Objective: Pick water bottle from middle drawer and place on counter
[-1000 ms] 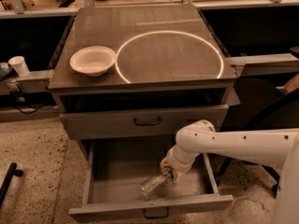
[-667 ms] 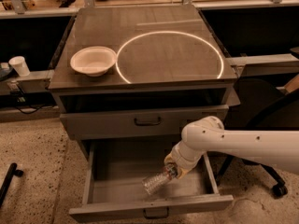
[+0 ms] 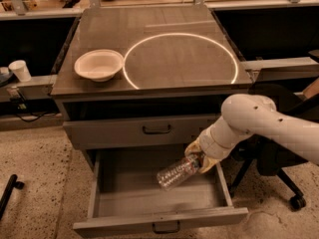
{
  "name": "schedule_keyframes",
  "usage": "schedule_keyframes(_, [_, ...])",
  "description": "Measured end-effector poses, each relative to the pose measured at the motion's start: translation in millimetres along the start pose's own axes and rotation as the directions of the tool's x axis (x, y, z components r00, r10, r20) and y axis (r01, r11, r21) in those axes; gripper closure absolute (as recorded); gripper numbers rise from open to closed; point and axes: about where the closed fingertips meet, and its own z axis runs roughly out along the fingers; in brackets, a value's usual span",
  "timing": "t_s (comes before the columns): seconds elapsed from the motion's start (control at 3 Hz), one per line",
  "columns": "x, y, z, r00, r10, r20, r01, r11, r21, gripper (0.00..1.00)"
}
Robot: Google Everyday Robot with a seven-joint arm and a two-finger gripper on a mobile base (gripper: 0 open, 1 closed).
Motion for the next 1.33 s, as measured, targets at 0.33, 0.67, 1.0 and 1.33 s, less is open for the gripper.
schedule_keyframes(0.33, [-19, -20, -64, 0.999, -0.048, -0.021, 0.048, 0.9988, 0.01, 1.0])
schedule_keyframes(0.67, [-19, -20, -64, 0.999, -0.048, -0.021, 0.048, 0.9988, 0.01, 1.0])
schedule_keyframes(1.0, [-22, -28, -83, 0.997, -0.064, -0.045, 0.065, 0.9971, 0.039, 1.0])
schedule_keyframes(1.33, [-35, -40, -137, 0.992, -0.089, -0.093, 0.098, 0.9894, 0.107, 1.0])
